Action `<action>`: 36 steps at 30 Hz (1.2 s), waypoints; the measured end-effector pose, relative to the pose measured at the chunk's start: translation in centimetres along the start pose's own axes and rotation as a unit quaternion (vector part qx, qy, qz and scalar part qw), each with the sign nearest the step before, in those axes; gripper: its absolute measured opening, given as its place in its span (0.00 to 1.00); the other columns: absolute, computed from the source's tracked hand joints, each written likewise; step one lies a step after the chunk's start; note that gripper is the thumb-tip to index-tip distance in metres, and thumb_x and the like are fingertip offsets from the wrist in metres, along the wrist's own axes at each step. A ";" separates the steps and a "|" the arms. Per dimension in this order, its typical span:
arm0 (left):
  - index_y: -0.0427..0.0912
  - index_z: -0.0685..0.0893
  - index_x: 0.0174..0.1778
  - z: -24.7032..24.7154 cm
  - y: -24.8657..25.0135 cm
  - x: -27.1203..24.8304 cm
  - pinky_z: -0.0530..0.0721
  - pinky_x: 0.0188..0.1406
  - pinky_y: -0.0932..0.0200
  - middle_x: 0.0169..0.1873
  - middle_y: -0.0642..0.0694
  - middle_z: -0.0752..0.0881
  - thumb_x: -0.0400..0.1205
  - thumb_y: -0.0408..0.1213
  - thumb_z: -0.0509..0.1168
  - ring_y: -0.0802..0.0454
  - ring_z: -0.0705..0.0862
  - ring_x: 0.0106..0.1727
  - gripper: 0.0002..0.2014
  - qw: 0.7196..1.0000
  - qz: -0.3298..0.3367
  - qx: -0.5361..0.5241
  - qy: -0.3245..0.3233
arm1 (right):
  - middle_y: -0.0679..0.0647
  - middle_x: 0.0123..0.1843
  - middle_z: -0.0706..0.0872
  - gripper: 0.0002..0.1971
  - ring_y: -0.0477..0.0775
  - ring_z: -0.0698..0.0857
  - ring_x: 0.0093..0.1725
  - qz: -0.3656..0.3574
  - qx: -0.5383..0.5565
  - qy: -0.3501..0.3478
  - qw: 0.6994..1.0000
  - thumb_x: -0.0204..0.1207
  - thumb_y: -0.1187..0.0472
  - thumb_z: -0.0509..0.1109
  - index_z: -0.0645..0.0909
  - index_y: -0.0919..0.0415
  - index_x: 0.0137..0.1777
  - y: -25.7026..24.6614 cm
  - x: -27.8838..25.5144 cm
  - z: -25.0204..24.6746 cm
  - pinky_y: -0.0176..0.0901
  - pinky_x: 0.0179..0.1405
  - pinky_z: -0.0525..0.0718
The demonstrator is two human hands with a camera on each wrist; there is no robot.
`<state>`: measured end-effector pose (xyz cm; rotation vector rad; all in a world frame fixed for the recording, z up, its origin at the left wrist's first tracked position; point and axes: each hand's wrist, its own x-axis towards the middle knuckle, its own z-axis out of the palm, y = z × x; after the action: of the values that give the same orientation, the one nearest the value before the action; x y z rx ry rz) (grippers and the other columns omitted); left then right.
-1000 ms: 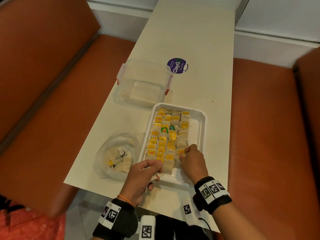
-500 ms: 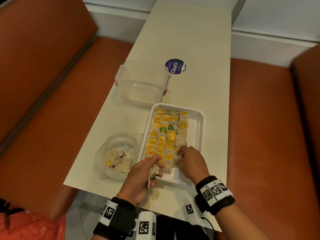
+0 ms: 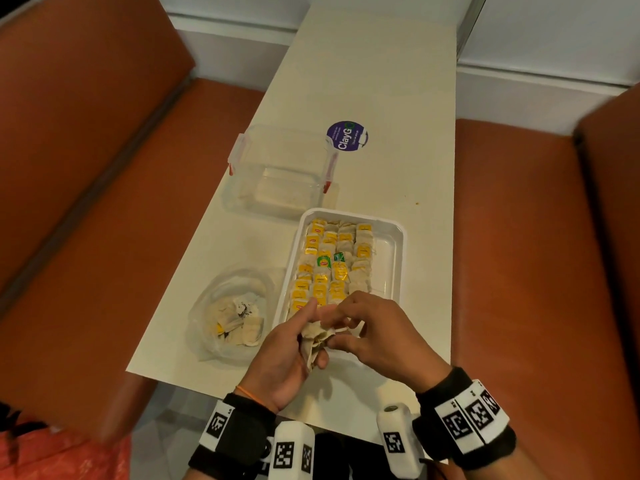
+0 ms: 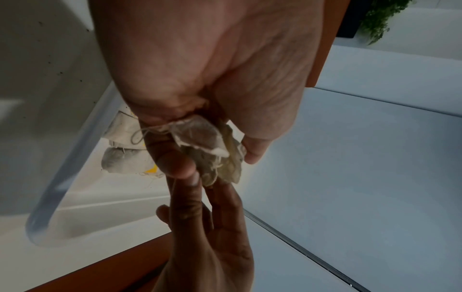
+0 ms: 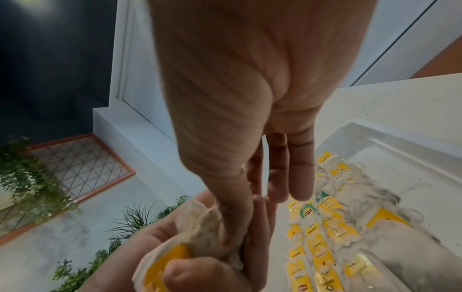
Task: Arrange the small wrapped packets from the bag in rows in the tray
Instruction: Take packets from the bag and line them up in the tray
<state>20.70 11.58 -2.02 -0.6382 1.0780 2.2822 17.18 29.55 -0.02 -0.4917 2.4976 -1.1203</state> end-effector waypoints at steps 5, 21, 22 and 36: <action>0.32 0.89 0.68 0.0 0.0 -0.2 0.79 0.22 0.60 0.61 0.30 0.88 0.88 0.53 0.64 0.47 0.88 0.43 0.27 1.000 -0.005 -0.007 0.005 | 0.35 0.46 0.89 0.07 0.42 0.87 0.45 0.024 0.048 0.003 0.999 0.75 0.51 0.83 0.92 0.35 0.47 0.0 0.0 -0.2 0.36 0.47 0.83; 0.32 0.85 0.65 -0.7 -0.2 -0.3 0.73 0.17 0.61 0.54 0.30 0.90 0.85 0.44 0.69 0.41 0.92 0.43 0.19 0.999 0.000 -0.031 0.030 | 0.49 0.45 0.93 0.05 0.44 0.89 0.44 0.055 0.215 -0.016 0.975 0.84 0.56 0.76 0.91 0.55 0.50 -0.5 -0.5 -2.8 0.43 0.48 0.89; 0.31 0.84 0.68 -0.7 -0.2 -0.3 0.72 0.17 0.62 0.54 0.30 0.90 0.86 0.44 0.69 0.42 0.91 0.42 0.21 0.999 0.004 -0.025 0.032 | 0.52 0.45 0.93 0.05 0.45 0.89 0.42 0.061 0.244 -0.015 0.968 0.84 0.57 0.75 0.90 0.58 0.51 -0.5 -0.6 -2.9 0.43 0.47 0.89; 0.36 0.91 0.57 0.1 -1.6 0.4 0.69 0.21 0.60 0.44 0.39 0.92 0.80 0.43 0.77 0.49 0.88 0.40 0.15 0.984 0.053 0.151 0.078 | 0.62 0.44 0.94 0.07 0.61 0.93 0.44 0.146 0.291 -0.010 0.945 0.81 0.59 0.79 0.90 0.63 0.53 1.7 -0.5 -2.4 0.50 0.45 0.92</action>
<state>21.37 12.64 -3.06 -0.6558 1.5292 2.1202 16.25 32.36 0.31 0.0347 1.9865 -1.6148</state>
